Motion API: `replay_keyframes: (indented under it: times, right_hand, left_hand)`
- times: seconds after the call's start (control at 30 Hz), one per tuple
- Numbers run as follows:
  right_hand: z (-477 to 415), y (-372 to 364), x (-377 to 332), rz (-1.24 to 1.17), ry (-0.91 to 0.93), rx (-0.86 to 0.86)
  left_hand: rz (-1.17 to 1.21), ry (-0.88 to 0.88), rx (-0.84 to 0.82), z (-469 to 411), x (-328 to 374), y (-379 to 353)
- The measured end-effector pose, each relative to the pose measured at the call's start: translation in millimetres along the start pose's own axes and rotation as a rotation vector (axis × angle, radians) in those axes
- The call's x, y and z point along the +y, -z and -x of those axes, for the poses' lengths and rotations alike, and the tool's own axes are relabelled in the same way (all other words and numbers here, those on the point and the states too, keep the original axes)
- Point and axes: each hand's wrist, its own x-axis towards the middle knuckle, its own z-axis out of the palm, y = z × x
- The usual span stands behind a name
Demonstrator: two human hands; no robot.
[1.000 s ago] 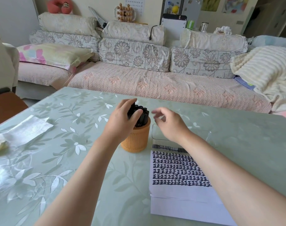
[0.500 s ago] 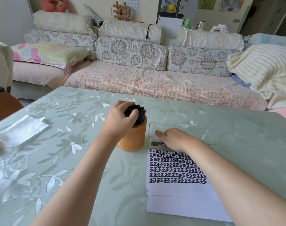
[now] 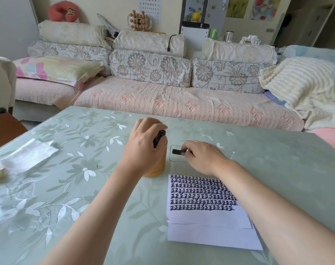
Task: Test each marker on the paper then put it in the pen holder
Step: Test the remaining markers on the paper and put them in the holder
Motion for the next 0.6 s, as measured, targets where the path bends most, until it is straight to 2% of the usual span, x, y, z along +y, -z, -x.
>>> replay_keyframes:
  times: [0.1,0.23,0.37,0.6]
  right_hand:
    - [14,5,-5,-0.171,0.054,0.014]
    - [36,8,-7,-0.408,0.056,0.075]
    - [56,15,-5,-0.592,-0.045,0.165]
    - [90,21,2,-0.761,-0.133,0.155]
  left_hand:
    - [0.021,-0.074,-0.104,13,11,-3]
    - [0.052,-0.071,-0.286,30,23,-8]
    - [0.173,0.027,-0.307,39,36,-6]
    - [0.169,0.171,-0.321,61,51,3]
